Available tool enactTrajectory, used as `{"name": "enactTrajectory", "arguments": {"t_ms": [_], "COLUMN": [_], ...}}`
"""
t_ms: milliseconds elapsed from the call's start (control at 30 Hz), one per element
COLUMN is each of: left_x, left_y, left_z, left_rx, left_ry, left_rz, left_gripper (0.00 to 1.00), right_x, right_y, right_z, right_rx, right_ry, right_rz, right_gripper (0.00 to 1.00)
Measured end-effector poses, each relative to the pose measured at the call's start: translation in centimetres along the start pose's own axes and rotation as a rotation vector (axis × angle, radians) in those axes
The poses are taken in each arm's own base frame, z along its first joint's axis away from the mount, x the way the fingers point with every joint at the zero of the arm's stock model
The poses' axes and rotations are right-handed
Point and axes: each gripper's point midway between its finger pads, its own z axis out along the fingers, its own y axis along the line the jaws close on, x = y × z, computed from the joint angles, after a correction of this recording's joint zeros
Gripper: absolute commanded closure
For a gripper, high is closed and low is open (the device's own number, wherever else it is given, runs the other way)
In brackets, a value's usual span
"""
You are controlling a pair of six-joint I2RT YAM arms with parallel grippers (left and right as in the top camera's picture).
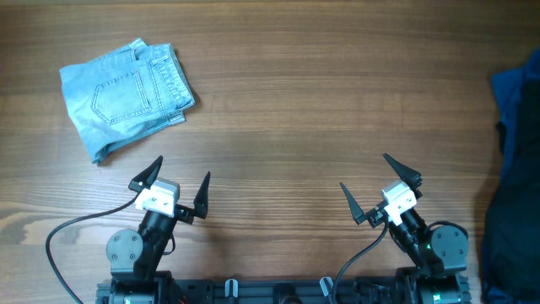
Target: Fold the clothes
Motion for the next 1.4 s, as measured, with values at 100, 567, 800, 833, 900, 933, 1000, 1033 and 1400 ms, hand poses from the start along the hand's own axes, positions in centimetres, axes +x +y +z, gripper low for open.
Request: {"name": "enactTrajectory", "arguments": {"t_ms": [100, 567, 800, 833, 900, 933, 1000, 1033, 1400], "left_x": [0.0, -0.2, -3.1, -4.2, -6.9, -7.9, -9.2, -9.7, -8.8], "left_y": [0.0, -2.3, -2.5, -2.4, -2.0, -1.7, -1.1, -0.7, 0.9], "left_z": [0.0, -0.2, -0.5, -0.5, 0.0, 0.6, 2.0, 2.9, 11.2], "left_rx": [0.0, 0.137, 0.148, 0.143, 0.126, 0.117, 0.1, 0.087, 0.045], "left_ry": [0.0, -0.001, 0.031, 0.054, 0.118, 0.153, 0.269, 0.343, 0.887], "left_rz": [0.0, -0.153, -0.323, -0.342, -0.382, -0.398, -0.449, -0.479, -0.645], "left_gripper": [0.0, 0.0, 0.0, 0.0, 0.0, 0.0, 0.0, 0.0, 0.0], "right_x": [0.0, -1.7, -7.2, -7.7, -8.2, -8.3, -8.4, -8.0, 0.9], "right_y": [0.0, 2.1, 1.8, 1.7, 1.4, 1.1, 0.5, -0.1, -5.7], "right_z": [0.0, -0.2, -1.2, -1.3, -1.3, -1.1, -0.5, 0.1, 7.9], "right_rx": [0.0, -0.136, -0.194, -0.195, -0.184, -0.176, -0.155, -0.131, 0.023], "right_ry": [0.0, -0.066, -0.222, -0.208, -0.141, -0.102, -0.007, 0.082, 0.837], "right_rz": [0.0, 0.213, 0.432, 0.459, 0.519, 0.549, 0.61, 0.655, 0.737], "right_gripper": [0.0, 0.0, 0.0, 0.0, 0.0, 0.0, 0.0, 0.0, 0.0]}}
